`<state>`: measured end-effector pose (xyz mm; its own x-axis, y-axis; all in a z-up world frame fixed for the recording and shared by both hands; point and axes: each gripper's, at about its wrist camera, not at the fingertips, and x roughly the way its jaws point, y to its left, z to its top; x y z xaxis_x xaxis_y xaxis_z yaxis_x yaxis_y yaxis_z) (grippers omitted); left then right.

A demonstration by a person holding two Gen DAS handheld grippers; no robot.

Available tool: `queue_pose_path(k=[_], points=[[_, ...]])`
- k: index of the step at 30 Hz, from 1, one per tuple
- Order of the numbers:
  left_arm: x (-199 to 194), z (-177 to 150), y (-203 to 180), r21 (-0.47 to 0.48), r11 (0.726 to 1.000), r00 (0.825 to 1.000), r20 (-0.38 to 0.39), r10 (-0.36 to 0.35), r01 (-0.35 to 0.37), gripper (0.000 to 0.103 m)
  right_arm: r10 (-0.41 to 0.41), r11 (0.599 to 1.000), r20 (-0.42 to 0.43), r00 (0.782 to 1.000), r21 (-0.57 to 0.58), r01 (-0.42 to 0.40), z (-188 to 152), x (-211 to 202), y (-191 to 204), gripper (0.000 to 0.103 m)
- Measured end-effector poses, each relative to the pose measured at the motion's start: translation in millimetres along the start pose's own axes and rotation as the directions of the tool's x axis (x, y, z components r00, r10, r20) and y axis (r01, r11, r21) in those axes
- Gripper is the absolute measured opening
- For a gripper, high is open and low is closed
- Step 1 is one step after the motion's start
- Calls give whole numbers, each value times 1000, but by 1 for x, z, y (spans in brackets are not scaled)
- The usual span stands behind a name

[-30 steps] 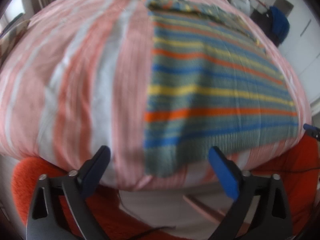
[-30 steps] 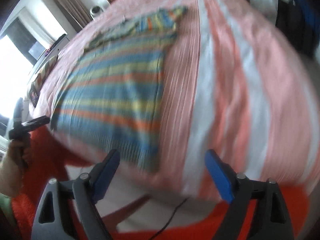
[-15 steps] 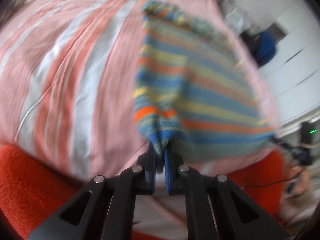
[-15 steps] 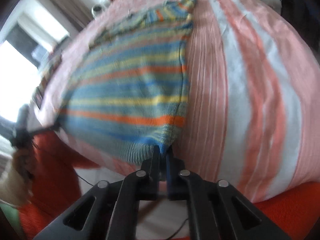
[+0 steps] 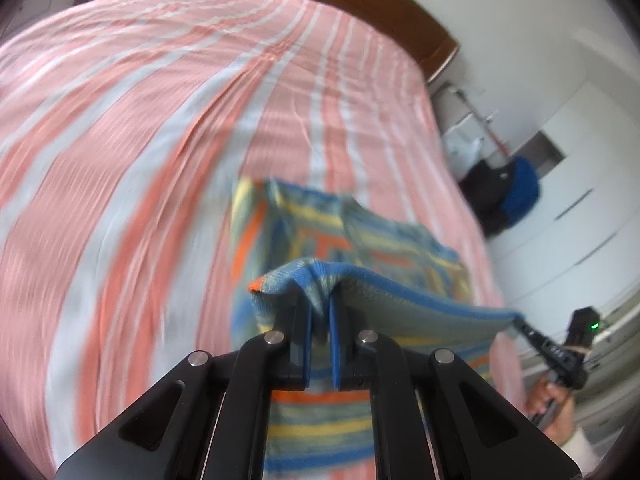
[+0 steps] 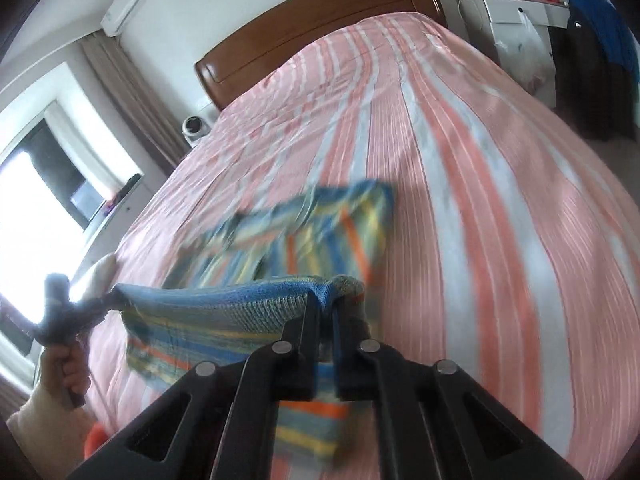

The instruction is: Fold small clothes

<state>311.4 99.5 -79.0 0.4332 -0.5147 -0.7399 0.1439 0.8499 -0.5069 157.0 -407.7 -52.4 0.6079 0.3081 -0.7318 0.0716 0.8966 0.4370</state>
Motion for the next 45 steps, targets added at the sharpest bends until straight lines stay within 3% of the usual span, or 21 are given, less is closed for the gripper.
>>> queue_pose_path(k=[5, 6, 7, 8, 10, 13, 15, 17, 18, 20, 22, 24, 26, 28, 32, 34, 36, 39, 40, 42, 45], points=[[77, 27, -10, 25, 991, 991, -10, 132, -132, 16, -40, 999, 0, 999, 1, 40, 60, 82, -19, 6], [89, 25, -13, 15, 987, 987, -13, 158, -158, 31, -25, 1000, -5, 1000, 17, 25, 66, 99, -26, 9], [92, 28, -9, -2, 986, 986, -15, 164, -164, 45, -39, 999, -15, 999, 30, 40, 68, 107, -33, 24], [83, 27, -2, -21, 989, 990, 3, 144, -144, 48, -82, 995, -24, 996, 53, 83, 70, 116, -40, 39], [66, 24, 1, -18, 996, 996, 35, 87, -86, 61, -65, 995, -2, 998, 81, 65, 71, 107, -49, 39], [50, 22, -14, 83, 995, 998, 32, 58, -60, 65, -4, 999, 13, 1000, 41, 3, 68, 73, -44, 40], [54, 14, -29, 150, 989, 999, -40, -9, 15, 72, 74, 997, -61, 995, -22, -75, 69, 64, -29, 40], [62, 3, -39, 184, 981, 993, -113, -43, 63, 75, 146, 987, -199, 969, -34, -156, 68, 78, -12, 41], [69, -3, -42, 205, 977, 989, -141, -35, 64, 76, 178, 982, -301, 937, -7, -189, 67, 98, -3, 41], [83, -20, -43, 266, 964, 982, -179, 57, -8, 75, 188, 982, -366, 911, 57, -179, 65, 134, 3, 41], [83, -36, -30, 304, 945, 965, -188, 184, -121, 56, 171, 984, -326, 930, 103, -145, 71, 163, -1, 41], [65, -44, -8, 292, 935, 951, -170, 257, -201, 59, 51, 996, -211, 976, 86, -34, 75, 169, -10, 41], [26, -50, 12, 213, 953, 960, -131, 248, -217, 61, -54, 995, -131, 990, 75, 65, 73, 156, -15, 41], [5, -55, 18, 206, 955, 967, -95, 235, -211, 75, -24, 999, -105, 994, 39, 28, 67, 131, -11, 41], [1, -71, 6, 193, 976, 988, -89, 124, -105, 85, -12, 996, -170, 985, -90, -3, 28, 77, 10, 50], [18, -81, -5, 231, 957, 976, -79, 201, -179, 80, -20, 994, -174, 984, -105, 2, 8, 57, 9, 51], [34, -94, -5, 290, 895, 925, -73, 373, -338, 64, -31, 991, -205, 978, -132, 3, -17, 49, 9, 51], [15, -108, -14, 326, 850, 897, -14, 442, -414, 66, -226, 958, -281, 933, -236, 161, -60, 56, -8, 44], [4, -112, -18, 340, 838, 891, 3, 453, -427, 66, -219, 962, -265, 939, -220, 162, -68, 47, -18, 44], [-16, -123, -39, 387, 821, 899, 54, 435, -421, 74, -202, 971, -237, 950, -177, 162, -72, 23, -28, 45], [-19, -148, -100, 520, 803, 951, 67, 301, -291, 83, -175, 979, -167, 970, -137, 153, -67, -6, -33, 45]])
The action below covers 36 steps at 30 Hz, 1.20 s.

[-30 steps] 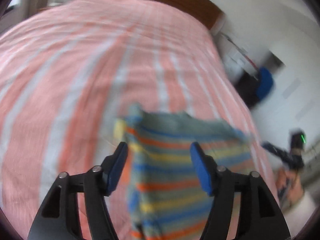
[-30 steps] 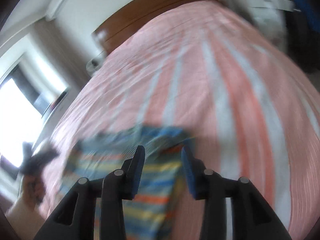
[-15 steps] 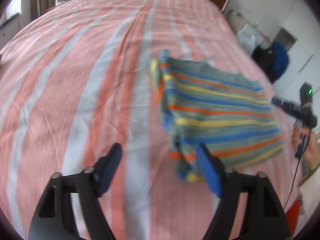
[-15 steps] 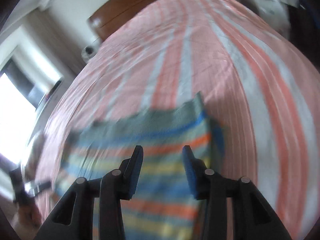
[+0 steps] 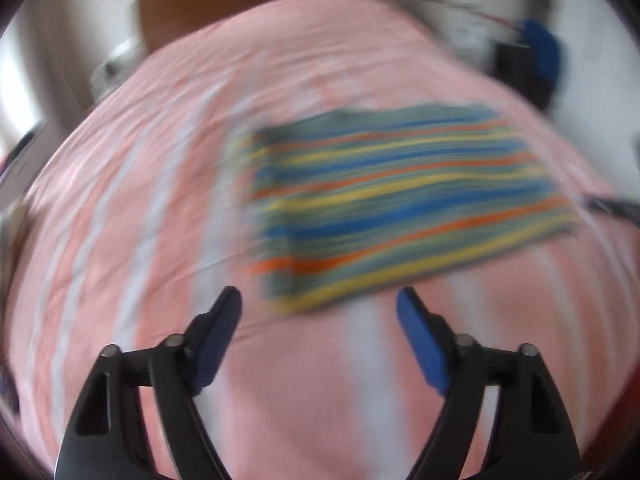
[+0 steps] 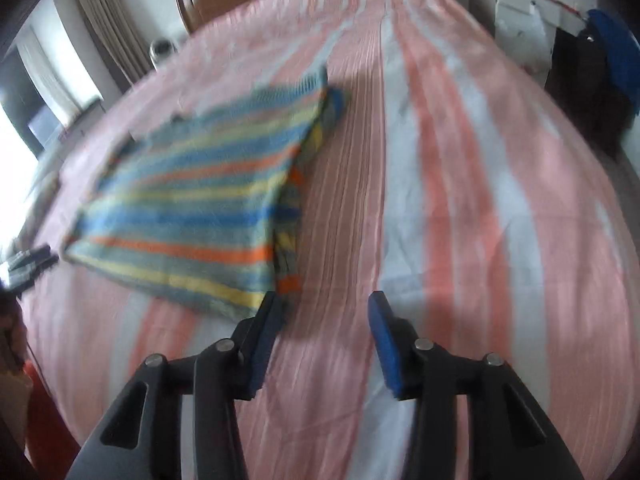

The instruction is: Fold small clothes

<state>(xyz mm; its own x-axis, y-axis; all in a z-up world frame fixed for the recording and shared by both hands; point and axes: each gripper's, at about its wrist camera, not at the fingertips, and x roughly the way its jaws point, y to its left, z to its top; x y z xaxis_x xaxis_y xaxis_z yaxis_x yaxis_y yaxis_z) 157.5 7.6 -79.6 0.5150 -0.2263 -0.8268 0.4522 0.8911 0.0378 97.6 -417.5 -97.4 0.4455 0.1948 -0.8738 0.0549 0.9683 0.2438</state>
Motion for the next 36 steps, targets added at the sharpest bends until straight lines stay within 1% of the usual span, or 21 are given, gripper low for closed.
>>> queue_pose_path(k=[2, 5, 7, 9, 11, 12, 13, 14, 15, 17, 20, 21, 23, 24, 25, 26, 28, 29, 30, 32, 36], points=[[0, 6, -57, 133, 987, 996, 8, -93, 91, 84, 55, 998, 52, 997, 18, -56, 4, -10, -9, 45], [21, 13, -144, 303, 933, 980, -5, -201, 193, 84, 92, 993, 96, 991, 70, -99, 6, -16, -25, 45], [37, 15, -196, 396, 890, 969, 4, -248, 226, 83, 118, 985, 105, 988, 111, -129, 9, -13, -33, 45], [63, 25, -231, 443, 867, 969, -14, -247, 227, 82, 143, 979, 100, 985, 130, -156, 6, -15, -40, 45], [90, 36, -257, 457, 866, 976, -17, -217, 201, 74, 166, 974, 90, 982, 140, -177, 8, -14, -48, 45], [94, 40, -261, 445, 873, 977, -13, -214, 197, 57, 179, 971, 86, 980, 145, -190, 12, -12, -51, 45], [98, 44, -261, 417, 886, 976, -14, -215, 201, 23, 194, 967, 85, 977, 151, -205, 18, -10, -54, 45], [100, 48, -258, 378, 905, 979, -9, -206, 194, 10, 210, 963, 84, 974, 156, -221, 24, -7, -56, 45], [101, 51, -253, 336, 920, 977, -2, -214, 202, 9, 231, 957, 80, 970, 163, -241, 33, -1, -60, 46], [93, 50, -238, 262, 927, 959, 13, -282, 269, 9, 278, 943, 52, 959, 176, -283, 55, 19, -64, 46], [79, 44, -232, 256, 921, 948, 42, -315, 294, 9, 382, 901, -21, 924, 229, -368, 96, 68, -61, 47], [78, 44, -232, 256, 919, 946, 45, -320, 299, 9, 399, 891, -43, 916, 257, -375, 113, 91, -56, 47], [74, 45, -228, 233, 919, 940, 47, -338, 319, 9, 412, 868, -35, 911, 321, -380, 134, 122, -51, 47], [73, 47, -222, 207, 920, 936, 49, -350, 333, 8, 416, 856, -21, 909, 346, -384, 144, 134, -48, 42], [68, 46, -213, 173, 922, 931, 57, -361, 347, 8, 402, 861, -18, 916, 348, -371, 150, 140, -45, 10], [63, 48, -201, 132, 924, 926, 74, -371, 360, 8, 375, 875, -18, 927, 339, -347, 157, 142, -40, 10], [50, 49, -172, 35, 920, 913, 109, -393, 391, 8, 364, 889, -2, 931, 297, -347, 166, 134, -22, 10], [40, 46, -146, -36, 914, 908, 133, -397, 405, 8, 356, 903, 7, 935, 257, -345, 170, 124, -9, 10], [33, 43, -128, -82, 909, 907, 149, -395, 409, 8, 349, 916, 13, 937, 203, -345, 176, 111, 11, 10], [21, 32, -93, -170, 899, 910, 175, -377, 405, 8, 368, 918, 19, 930, 152, -366, 187, 98, 39, 10], [10, 2, -22, -329, 880, 937, 189, -293, 342, 8, 426, 903, -12, 905, 66, -425, 208, 102, 128, 11]])
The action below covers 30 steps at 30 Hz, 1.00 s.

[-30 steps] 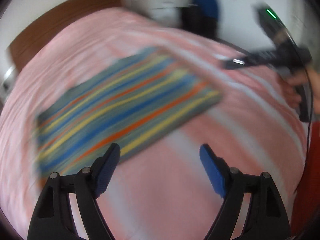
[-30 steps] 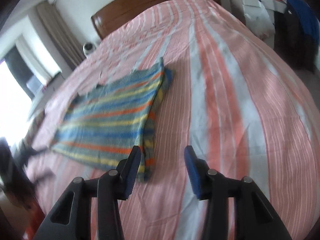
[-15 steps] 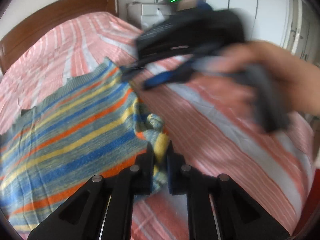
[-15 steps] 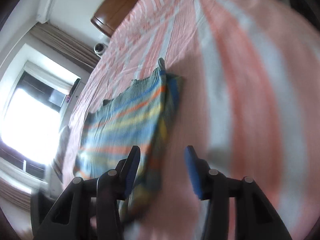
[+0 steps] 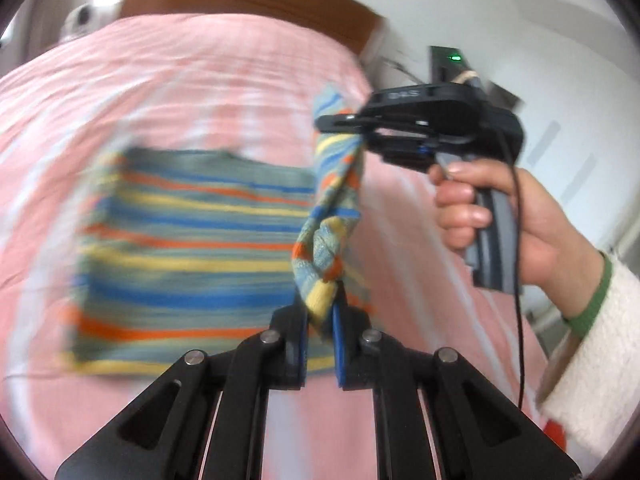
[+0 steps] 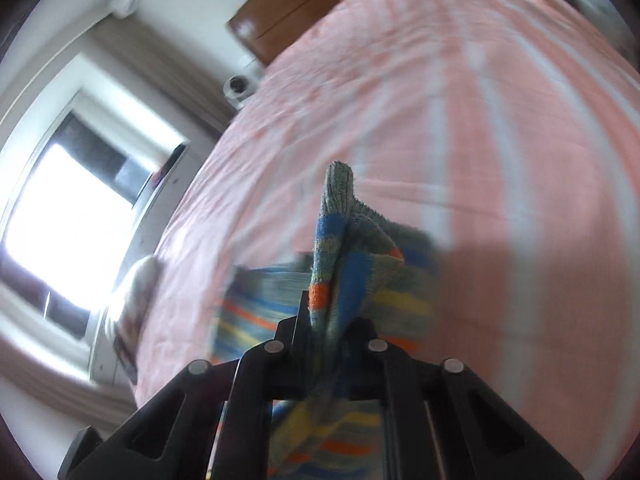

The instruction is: Fold small clothes

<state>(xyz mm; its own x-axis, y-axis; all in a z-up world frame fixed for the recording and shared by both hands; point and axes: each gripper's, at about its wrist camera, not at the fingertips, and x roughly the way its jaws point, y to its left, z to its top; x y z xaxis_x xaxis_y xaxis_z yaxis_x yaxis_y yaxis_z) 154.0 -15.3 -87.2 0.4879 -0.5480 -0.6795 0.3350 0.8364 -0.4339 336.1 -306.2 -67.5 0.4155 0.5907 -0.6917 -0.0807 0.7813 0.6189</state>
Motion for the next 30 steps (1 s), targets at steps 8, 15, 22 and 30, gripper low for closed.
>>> queue_pose_path(k=[8, 15, 22, 30], points=[[-23, -15, 89, -132, 970, 978, -72, 198, -206, 29, 75, 995, -128, 989, -52, -83, -22, 140, 105, 26], [-48, -12, 91, -180, 970, 986, 9, 168, -164, 79, 96, 994, -27, 995, -41, -97, -39, 109, 105, 42], [6, 3, 84, -72, 918, 918, -101, 383, -391, 43, 19, 918, -102, 995, -392, -58, -108, 31, 107, 42], [-26, 4, 108, -107, 886, 892, -77, 445, -452, 77, -142, 918, -89, 986, -386, 97, -205, 12, 75, 44]])
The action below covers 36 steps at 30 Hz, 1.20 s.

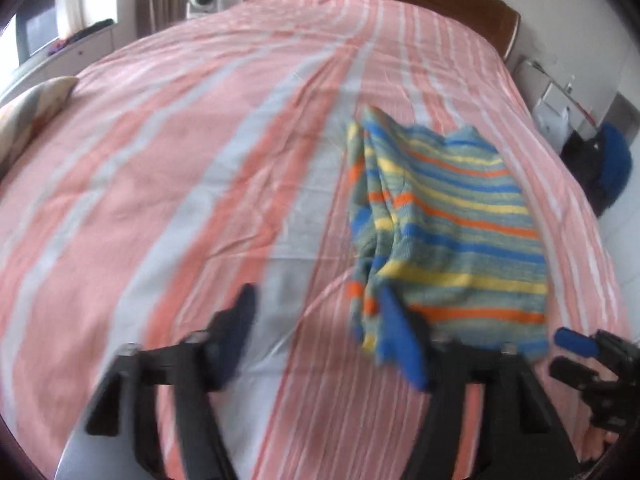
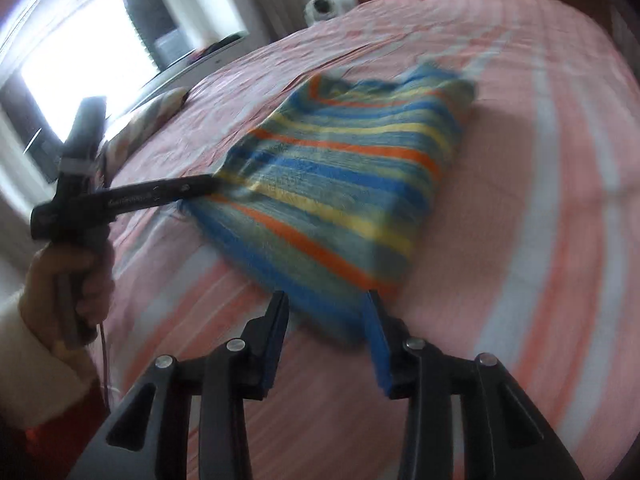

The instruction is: Fold small clothes

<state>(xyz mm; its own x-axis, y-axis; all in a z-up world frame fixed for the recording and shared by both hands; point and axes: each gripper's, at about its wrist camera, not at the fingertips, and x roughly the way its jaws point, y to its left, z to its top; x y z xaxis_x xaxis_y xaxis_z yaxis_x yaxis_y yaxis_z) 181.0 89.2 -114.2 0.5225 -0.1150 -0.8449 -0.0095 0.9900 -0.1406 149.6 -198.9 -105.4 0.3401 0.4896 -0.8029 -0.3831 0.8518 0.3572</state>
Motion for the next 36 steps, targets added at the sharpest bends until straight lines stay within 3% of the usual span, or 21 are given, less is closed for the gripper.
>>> queue_pose_path(k=[2, 4, 7, 12, 22, 24, 25, 26, 28, 29, 31, 33, 36], points=[[-20, -5, 1, 16, 1000, 1000, 20, 17, -17, 82, -12, 999, 73, 997, 52, 8, -15, -21, 2, 71], [-32, -9, -1, 36, 998, 998, 35, 43, -44, 86, -66, 995, 135, 989, 87, 54, -31, -38, 7, 79], [-39, -7, -6, 56, 996, 996, 61, 67, -71, 88, -136, 985, 151, 979, 123, 118, -53, -54, 10, 79], [-48, -7, -14, 85, 991, 991, 101, 91, -99, 90, -180, 970, 118, 977, 188, 156, -80, -64, 6, 79], [-56, -9, -18, 108, 987, 988, 114, 104, -116, 94, -238, 959, 100, 966, 180, 218, -101, -77, 13, 85], [-48, -8, -17, 113, 991, 993, 92, 68, -78, 96, -251, 955, 95, 963, 186, 230, -102, -76, 12, 85], [-41, -6, -14, 103, 995, 998, 62, 9, -15, 98, -252, 954, 89, 964, 189, 232, -102, -75, 11, 85], [-30, -2, -8, 65, 992, 994, -1, -109, 109, 98, -245, 955, 86, 966, 195, 225, -102, -75, 8, 85], [-11, 8, 3, -29, 965, 961, -81, -264, 262, 97, -230, 955, 88, 969, 212, 207, -100, -74, 3, 85], [0, 17, 7, -83, 948, 943, -106, -314, 307, 97, -220, 955, 87, 972, 221, 197, -97, -74, 0, 85], [15, 36, 5, -110, 940, 934, -124, -336, 323, 98, -194, 957, 91, 977, 239, 168, -84, -71, -9, 85], [33, 57, -8, -47, 938, 928, -139, -345, 342, 98, -176, 954, 116, 977, 266, 140, -63, -69, -19, 85], [66, 79, -25, 8, 953, 939, -174, -296, 302, 98, -136, 945, 146, 980, 315, 84, -20, -54, -40, 85]])
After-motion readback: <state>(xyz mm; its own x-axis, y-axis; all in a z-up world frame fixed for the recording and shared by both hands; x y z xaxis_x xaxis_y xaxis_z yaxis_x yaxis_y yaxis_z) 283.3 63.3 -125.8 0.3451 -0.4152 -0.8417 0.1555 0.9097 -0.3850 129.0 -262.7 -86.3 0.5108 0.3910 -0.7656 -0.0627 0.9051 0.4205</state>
